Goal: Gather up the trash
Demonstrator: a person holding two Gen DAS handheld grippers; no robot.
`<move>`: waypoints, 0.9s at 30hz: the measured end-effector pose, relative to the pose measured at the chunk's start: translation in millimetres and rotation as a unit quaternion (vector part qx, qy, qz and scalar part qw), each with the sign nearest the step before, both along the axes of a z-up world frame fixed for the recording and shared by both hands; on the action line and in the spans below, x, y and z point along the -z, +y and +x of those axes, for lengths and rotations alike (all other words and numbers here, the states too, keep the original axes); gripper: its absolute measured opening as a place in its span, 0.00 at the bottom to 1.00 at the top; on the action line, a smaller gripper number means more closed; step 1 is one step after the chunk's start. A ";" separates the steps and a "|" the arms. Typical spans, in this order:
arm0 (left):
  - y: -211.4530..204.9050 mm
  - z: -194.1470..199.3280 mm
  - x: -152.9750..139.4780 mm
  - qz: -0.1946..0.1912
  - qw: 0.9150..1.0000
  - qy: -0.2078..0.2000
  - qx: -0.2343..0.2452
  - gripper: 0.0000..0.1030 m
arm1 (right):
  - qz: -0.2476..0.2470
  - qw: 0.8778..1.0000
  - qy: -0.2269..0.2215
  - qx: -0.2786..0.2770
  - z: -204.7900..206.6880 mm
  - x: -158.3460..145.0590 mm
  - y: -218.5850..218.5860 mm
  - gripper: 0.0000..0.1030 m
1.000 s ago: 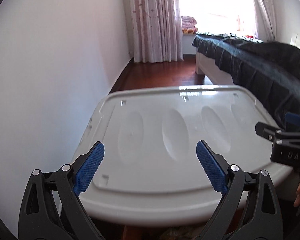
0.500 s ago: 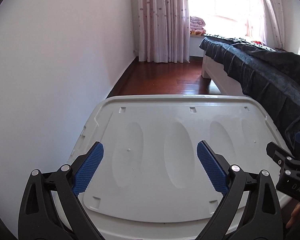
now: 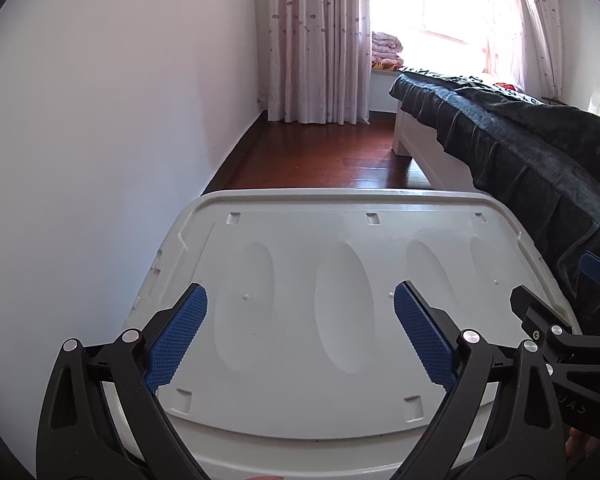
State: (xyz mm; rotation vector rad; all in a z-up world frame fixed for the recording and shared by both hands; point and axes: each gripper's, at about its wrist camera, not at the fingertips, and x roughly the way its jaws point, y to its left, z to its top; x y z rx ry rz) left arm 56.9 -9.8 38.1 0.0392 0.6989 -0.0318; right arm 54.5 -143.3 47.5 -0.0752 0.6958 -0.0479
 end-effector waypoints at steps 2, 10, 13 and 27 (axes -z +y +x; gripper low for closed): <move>-0.4 -0.3 -0.2 0.000 1.000 -0.001 -0.001 0.89 | 0.003 1.000 0.001 -0.001 -0.5 0.9 -0.3 0.95; -0.1 -2.3 -1.0 0.003 1.000 -0.004 -0.003 0.89 | 0.002 1.000 0.004 -0.001 -0.5 2.3 -0.6 0.95; -0.8 -3.4 -1.9 0.005 1.000 -0.008 -0.003 0.89 | 0.002 1.000 0.004 -0.002 -0.5 2.3 -0.8 0.95; -5.4 -8.0 -5.1 0.036 0.999 -0.031 -0.010 0.89 | -0.010 1.000 0.009 -0.010 -3.7 6.2 5.1 0.95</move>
